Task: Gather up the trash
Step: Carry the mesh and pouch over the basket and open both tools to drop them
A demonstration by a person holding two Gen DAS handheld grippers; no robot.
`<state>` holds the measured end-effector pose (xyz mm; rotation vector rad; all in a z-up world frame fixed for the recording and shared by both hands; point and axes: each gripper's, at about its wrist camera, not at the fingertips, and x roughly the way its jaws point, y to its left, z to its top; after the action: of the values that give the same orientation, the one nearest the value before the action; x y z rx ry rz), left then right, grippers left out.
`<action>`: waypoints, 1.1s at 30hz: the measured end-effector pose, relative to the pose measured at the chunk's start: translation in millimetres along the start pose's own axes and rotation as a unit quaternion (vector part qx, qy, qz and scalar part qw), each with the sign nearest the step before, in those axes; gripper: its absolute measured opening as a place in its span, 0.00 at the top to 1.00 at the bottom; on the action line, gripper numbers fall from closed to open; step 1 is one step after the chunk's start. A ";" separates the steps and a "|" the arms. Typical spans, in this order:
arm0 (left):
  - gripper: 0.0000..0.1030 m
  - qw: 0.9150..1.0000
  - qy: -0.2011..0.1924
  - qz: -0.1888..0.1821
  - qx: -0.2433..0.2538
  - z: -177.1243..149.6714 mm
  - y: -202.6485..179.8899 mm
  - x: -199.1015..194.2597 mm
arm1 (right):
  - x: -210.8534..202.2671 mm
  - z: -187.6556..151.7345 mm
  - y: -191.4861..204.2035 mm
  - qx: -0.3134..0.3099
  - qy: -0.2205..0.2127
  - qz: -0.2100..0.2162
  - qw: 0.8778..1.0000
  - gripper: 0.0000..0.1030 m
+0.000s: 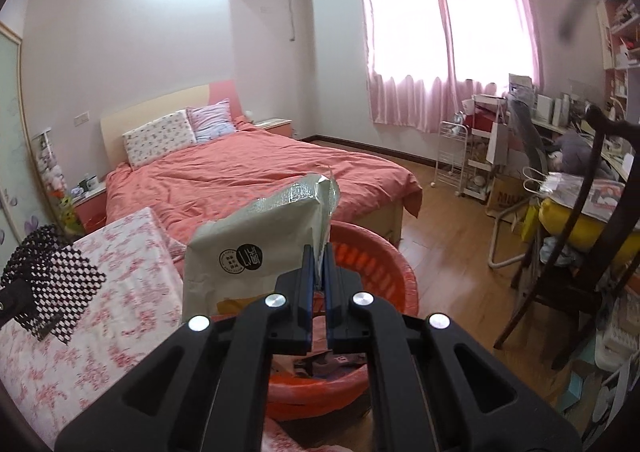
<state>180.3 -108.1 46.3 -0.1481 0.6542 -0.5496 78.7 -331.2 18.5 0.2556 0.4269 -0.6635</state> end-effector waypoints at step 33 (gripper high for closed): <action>0.78 0.991 0.114 -0.069 0.011 -25.4 -70.9 121.2 | 84.1 -8.0 -60.0 0.047 0.051 0.021 0.997 0.73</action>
<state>213.4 -231.3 -17.6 -0.1106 0.8648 -0.7142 97.2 -419.4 -32.8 0.3875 0.4877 -0.6308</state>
